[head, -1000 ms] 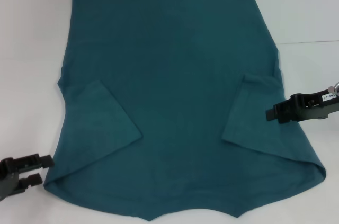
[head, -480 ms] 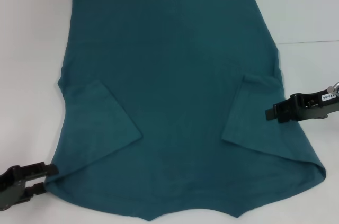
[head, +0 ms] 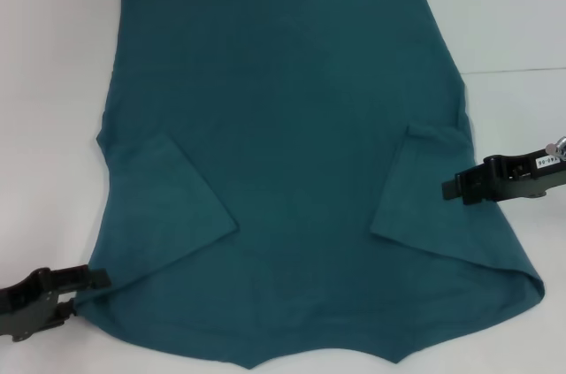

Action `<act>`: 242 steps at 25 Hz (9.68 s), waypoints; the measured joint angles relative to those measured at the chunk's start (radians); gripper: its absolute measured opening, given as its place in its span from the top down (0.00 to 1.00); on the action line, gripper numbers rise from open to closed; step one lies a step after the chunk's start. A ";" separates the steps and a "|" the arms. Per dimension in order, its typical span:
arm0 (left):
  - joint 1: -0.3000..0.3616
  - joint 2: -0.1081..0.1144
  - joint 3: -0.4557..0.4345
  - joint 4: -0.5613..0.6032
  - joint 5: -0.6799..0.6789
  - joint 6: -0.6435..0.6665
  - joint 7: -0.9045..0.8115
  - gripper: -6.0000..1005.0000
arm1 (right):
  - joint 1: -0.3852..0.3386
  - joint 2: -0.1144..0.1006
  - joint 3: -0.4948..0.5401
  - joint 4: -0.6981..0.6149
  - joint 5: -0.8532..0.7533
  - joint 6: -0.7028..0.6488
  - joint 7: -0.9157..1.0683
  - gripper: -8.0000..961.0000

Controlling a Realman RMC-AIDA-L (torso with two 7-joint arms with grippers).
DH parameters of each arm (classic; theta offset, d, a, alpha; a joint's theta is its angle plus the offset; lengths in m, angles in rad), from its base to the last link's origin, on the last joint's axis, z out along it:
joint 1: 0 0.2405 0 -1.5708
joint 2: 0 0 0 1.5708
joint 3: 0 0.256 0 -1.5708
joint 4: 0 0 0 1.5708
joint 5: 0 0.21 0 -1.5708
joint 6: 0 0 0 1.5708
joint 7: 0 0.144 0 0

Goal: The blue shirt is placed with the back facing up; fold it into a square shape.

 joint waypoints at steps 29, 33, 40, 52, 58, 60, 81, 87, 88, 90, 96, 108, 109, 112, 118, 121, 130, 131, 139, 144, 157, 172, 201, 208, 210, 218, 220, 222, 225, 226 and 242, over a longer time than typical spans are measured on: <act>-0.020 0.002 -0.014 -0.003 -0.011 0.020 0.080 0.98 | -0.133 -0.038 0.090 -0.091 -0.007 -0.093 0.002 0.54; -0.024 0.003 -0.014 -0.003 -0.011 0.018 0.079 0.98 | -0.143 -0.066 0.093 -0.088 -0.017 -0.179 0.013 0.57; -0.027 0.003 -0.015 -0.003 -0.012 0.006 0.076 0.98 | -0.154 -0.061 0.095 -0.104 -0.151 -0.213 0.018 0.59; -0.033 0.003 -0.015 -0.003 -0.011 0.004 0.071 0.98 | -0.142 -0.034 0.097 -0.107 -0.182 -0.205 -0.022 0.59; -0.033 0.002 -0.015 -0.003 -0.011 -0.004 0.070 0.98 | -0.138 -0.022 0.094 -0.106 -0.209 -0.194 -0.023 0.46; -0.033 0.001 -0.015 -0.003 -0.011 -0.004 0.070 0.98 | -0.138 -0.017 0.094 -0.106 -0.209 -0.186 -0.024 0.33; -0.027 -0.002 -0.015 -0.003 -0.011 -0.007 0.070 0.98 | -0.089 0.023 0.070 -0.095 -0.262 -0.144 -0.016 0.33; -0.025 -0.002 -0.016 -0.003 -0.011 -0.010 0.070 0.98 | -0.071 0.036 0.069 -0.095 -0.264 -0.145 -0.016 0.33; -0.025 -0.002 -0.016 -0.003 -0.011 -0.010 0.070 0.98 | -0.068 0.039 0.066 -0.095 -0.265 -0.145 -0.016 0.33; -0.025 -0.002 -0.016 -0.003 -0.011 -0.011 0.070 0.98 | -0.061 0.046 0.062 -0.095 -0.265 -0.145 -0.017 0.33; -0.026 -0.002 -0.024 -0.004 -0.011 -0.014 0.070 0.98 | -0.045 0.060 0.061 -0.095 -0.260 -0.150 -0.023 0.37; -0.025 -0.002 -0.041 -0.005 -0.011 -0.012 0.070 0.98 | -0.044 0.054 0.055 -0.100 -0.263 -0.194 -0.019 0.49; -0.026 -0.002 -0.041 -0.005 -0.011 -0.012 0.070 0.98 | -0.045 0.053 0.054 -0.100 -0.263 -0.196 -0.017 0.50; -0.029 -0.003 -0.041 -0.005 -0.011 -0.012 0.070 0.98 | -0.045 0.050 0.049 -0.097 -0.264 -0.196 -0.016 0.55; -0.033 -0.004 -0.041 -0.005 -0.011 -0.010 0.070 0.98 | -0.045 0.049 0.044 -0.095 -0.265 -0.197 -0.012 0.76; -0.033 -0.005 -0.041 -0.005 -0.011 -0.011 0.070 0.98 | -0.045 0.048 0.044 -0.095 -0.267 -0.197 -0.005 0.87; -0.033 -0.005 -0.041 -0.005 -0.025 -0.014 0.071 0.98 | -0.045 0.048 0.041 -0.094 -0.287 -0.189 0.006 0.75; -0.033 -0.005 -0.041 -0.005 -0.025 -0.015 0.071 0.98 | -0.045 0.050 0.040 -0.094 -0.294 -0.188 0.009 0.74; -0.031 -0.006 -0.041 -0.005 -0.028 -0.016 0.073 0.98 | -0.045 0.056 0.038 -0.093 -0.310 -0.184 0.012 0.62; -0.032 -0.006 -0.041 -0.005 -0.031 -0.016 0.075 0.98 | -0.037 0.061 0.035 -0.081 -0.311 -0.173 0.012 0.60; -0.031 -0.006 -0.041 -0.007 -0.036 -0.016 0.075 0.98 | -0.010 0.073 0.032 -0.066 -0.305 -0.158 0.012 0.60; -0.030 -0.006 -0.041 -0.008 -0.037 -0.017 0.073 0.98 | -0.012 0.076 -0.001 -0.073 -0.305 -0.170 0.004 0.71; -0.002 0.009 -0.032 0.061 -0.018 0.196 0.143 0.98 | -0.094 0.039 0.122 -0.094 -0.245 -0.254 -0.081 0.96; 0.044 0.005 -0.031 0.146 0.026 0.319 0.161 0.98 | -0.142 0.040 0.111 -0.134 -0.248 -0.325 -0.081 0.95; 0.064 0.004 -0.031 0.168 0.030 0.365 0.172 0.98 | -0.157 0.041 0.111 -0.156 -0.249 -0.346 -0.078 0.95; 0.101 -0.006 -0.031 0.214 0.099 0.436 0.188 0.98 | -0.179 0.046 0.108 -0.172 -0.277 -0.394 -0.092 0.94; 0.103 -0.007 -0.030 0.214 0.103 0.442 0.199 0.98 | -0.179 0.050 0.109 -0.172 -0.284 -0.393 -0.100 0.94; 0.094 -0.006 -0.030 0.214 0.102 0.445 0.207 0.98 | -0.179 0.053 0.114 -0.172 -0.283 -0.392 -0.111 0.94; 0.070 0.000 -0.035 0.208 0.094 0.450 0.208 0.98 | -0.174 0.054 0.130 -0.172 -0.274 -0.390 -0.133 0.94; 0.055 0.002 -0.038 0.204 0.091 0.450 0.206 0.98 | -0.172 0.054 0.142 -0.172 -0.263 -0.388 -0.144 0.93; -0.252 0.063 -0.027 0.054 0.055 0.161 -0.042 0.98 | -0.102 0.039 0.216 -0.173 0.033 -0.185 -0.061 0.92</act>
